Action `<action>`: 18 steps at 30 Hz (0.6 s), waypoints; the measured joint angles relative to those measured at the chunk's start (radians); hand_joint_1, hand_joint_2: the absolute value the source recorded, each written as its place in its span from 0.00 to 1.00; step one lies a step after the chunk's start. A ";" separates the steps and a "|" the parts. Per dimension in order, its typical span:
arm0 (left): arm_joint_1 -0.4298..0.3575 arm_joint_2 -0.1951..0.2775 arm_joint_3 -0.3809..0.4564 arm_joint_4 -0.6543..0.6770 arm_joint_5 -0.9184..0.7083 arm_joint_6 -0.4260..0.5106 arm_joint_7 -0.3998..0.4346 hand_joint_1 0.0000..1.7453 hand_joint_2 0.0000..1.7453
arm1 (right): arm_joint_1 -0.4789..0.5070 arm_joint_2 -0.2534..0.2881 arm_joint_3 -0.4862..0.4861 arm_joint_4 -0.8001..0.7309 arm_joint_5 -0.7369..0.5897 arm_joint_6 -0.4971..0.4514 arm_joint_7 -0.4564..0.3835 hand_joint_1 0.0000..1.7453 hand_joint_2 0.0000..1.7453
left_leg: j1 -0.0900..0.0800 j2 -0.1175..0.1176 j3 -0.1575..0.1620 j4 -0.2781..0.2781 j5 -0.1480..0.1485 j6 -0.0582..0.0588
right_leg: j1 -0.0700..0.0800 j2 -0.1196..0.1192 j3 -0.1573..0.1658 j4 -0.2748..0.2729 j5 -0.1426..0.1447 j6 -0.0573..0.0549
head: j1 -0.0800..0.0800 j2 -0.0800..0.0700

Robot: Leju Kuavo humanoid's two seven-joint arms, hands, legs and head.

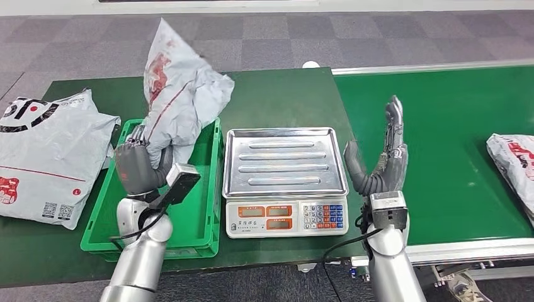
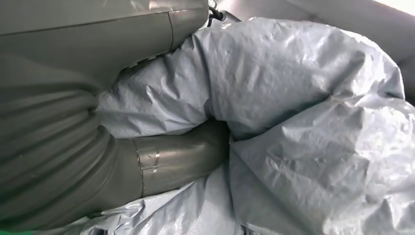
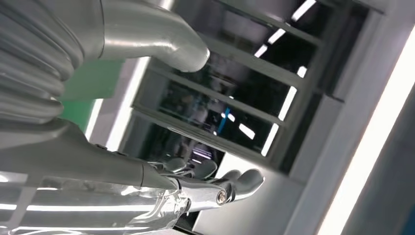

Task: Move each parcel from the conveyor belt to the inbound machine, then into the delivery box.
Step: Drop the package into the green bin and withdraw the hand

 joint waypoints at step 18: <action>0.164 0.134 -0.097 -0.130 -0.233 -0.313 0.446 0.18 1.00 | 0.066 -0.009 -0.149 -0.018 0.165 0.051 0.049 0.00 1.00 | 0.000 -0.002 -0.001 0.000 0.000 0.000 | 0.000 -0.001 -0.001 0.000 0.000 0.000 | 0.000 0.000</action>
